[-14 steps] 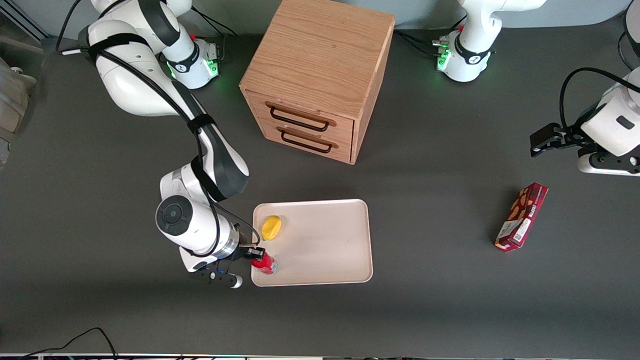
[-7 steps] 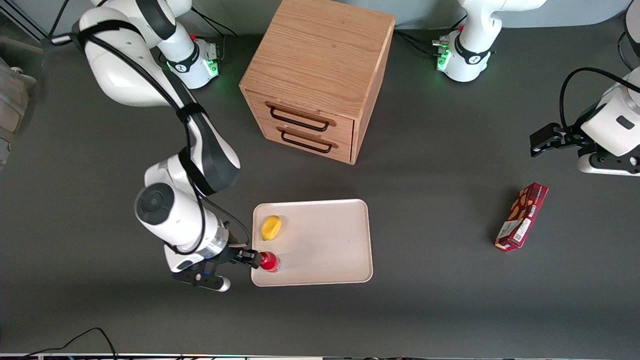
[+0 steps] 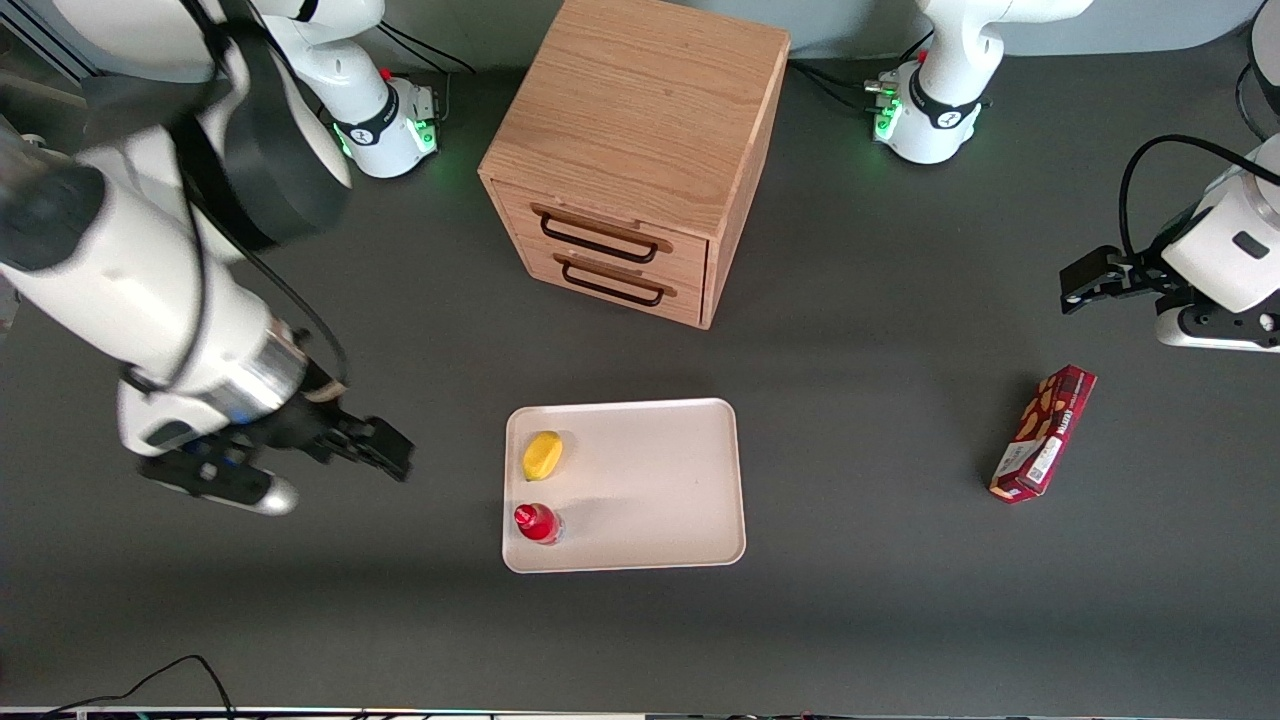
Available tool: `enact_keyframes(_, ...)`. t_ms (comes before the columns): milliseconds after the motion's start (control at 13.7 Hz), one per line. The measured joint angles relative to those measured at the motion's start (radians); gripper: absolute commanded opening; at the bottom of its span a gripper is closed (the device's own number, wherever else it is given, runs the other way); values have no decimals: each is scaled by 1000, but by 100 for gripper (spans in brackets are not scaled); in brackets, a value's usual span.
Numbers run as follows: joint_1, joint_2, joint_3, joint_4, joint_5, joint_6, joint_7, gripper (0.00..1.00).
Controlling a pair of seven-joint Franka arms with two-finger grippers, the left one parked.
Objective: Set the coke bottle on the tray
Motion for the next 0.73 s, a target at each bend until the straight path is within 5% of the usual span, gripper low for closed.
enact_keyframes(293,-141,-173,3,-25,26,-236,-172,100)
enact_keyframes(732,-172,-498,10,-399,68,-154,-253,100)
